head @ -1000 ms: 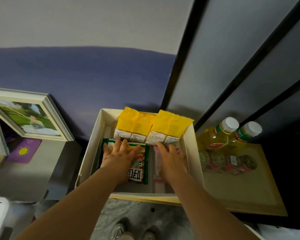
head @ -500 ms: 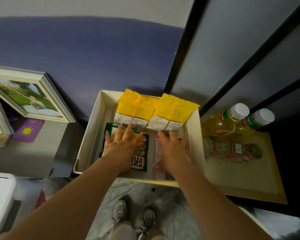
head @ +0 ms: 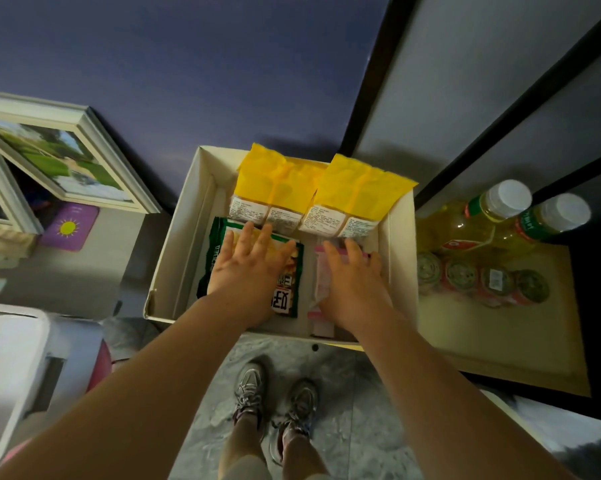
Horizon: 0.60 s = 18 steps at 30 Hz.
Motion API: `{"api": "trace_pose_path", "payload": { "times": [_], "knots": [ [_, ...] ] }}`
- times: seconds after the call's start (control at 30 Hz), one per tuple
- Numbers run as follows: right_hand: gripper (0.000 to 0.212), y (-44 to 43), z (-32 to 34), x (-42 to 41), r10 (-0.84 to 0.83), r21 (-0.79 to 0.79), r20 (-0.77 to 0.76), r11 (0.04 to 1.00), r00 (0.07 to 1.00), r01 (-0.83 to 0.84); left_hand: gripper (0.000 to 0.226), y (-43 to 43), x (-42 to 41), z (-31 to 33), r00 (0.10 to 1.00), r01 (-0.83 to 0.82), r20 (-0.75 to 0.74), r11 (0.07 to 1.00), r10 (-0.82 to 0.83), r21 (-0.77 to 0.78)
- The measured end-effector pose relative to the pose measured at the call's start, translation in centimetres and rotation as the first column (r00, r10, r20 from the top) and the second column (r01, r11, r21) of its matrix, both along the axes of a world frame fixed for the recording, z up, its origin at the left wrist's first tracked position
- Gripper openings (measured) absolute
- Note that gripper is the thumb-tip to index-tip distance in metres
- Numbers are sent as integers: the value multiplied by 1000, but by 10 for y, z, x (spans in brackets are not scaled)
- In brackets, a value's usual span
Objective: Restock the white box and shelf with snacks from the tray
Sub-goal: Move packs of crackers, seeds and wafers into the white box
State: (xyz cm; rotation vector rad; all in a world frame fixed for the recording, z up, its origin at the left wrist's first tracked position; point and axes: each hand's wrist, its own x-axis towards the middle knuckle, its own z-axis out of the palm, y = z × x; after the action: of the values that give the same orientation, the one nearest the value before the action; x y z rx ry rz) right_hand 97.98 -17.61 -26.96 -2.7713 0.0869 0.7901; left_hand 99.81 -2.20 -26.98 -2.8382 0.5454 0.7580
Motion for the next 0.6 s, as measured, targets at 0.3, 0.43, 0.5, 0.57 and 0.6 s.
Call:
{"api": "trace_pose_path", "payload": {
  "times": [0.3,0.43,0.5,0.57,0.6],
  "knots": [
    [75,5,34,-8,16,-40,141,999,990,-10,88,11,-19,40,990,-91,104,994,97,-60],
    [78,24,58,-11,34,-85,129,996,991,-23,85,32,-30,58,971,-139,179,982,161,-126],
    [75,38,71,-15,47,-92,160,995,986,-32,82,46,-38,67,956,-158,220,971,196,-177],
    [75,57,82,-22,75,-105,189,993,979,-56,76,65,-49,77,940,-176,251,957,232,-229],
    [76,69,87,-26,92,-112,199,991,976,-70,73,76,-55,82,932,-186,261,950,251,-251]
  ]
}}
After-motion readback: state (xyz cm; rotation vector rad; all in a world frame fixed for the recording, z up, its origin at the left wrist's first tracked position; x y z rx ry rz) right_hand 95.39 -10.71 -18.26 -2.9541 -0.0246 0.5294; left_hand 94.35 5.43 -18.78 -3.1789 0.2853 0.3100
